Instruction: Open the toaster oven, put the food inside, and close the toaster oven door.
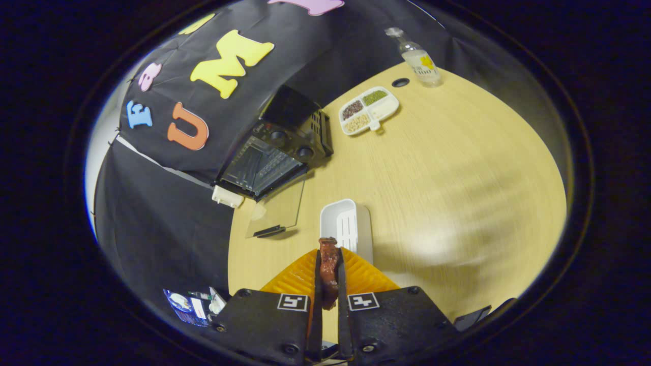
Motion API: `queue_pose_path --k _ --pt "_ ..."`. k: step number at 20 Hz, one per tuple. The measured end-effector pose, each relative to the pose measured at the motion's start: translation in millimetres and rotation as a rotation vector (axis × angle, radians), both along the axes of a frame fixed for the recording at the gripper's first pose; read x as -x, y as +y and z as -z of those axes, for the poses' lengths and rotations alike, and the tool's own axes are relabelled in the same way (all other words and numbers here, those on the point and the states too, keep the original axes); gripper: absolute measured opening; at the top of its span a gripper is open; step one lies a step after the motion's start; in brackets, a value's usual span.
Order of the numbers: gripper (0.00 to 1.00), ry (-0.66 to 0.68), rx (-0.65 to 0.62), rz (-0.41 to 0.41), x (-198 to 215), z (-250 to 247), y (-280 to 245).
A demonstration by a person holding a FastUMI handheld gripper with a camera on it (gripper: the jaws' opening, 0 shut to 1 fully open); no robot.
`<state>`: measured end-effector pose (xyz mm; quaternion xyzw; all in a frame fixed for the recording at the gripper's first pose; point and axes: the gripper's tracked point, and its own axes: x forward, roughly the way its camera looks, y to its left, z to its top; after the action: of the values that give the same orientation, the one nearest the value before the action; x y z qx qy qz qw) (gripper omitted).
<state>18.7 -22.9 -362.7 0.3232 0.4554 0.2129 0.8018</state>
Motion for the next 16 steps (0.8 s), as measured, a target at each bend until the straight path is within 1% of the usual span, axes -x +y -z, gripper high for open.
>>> queue_pose_path --k 2,4,10,16 --pt "0.15 -0.041 -0.006 0.022 -7 -21 15" --pt "0.15 -0.071 -0.007 0.034 -15 -32 37" --pt "0.15 -0.1 -0.048 0.061 -39 -37 128" --pt "0.15 -0.159 -0.072 0.106 -85 -43 207"
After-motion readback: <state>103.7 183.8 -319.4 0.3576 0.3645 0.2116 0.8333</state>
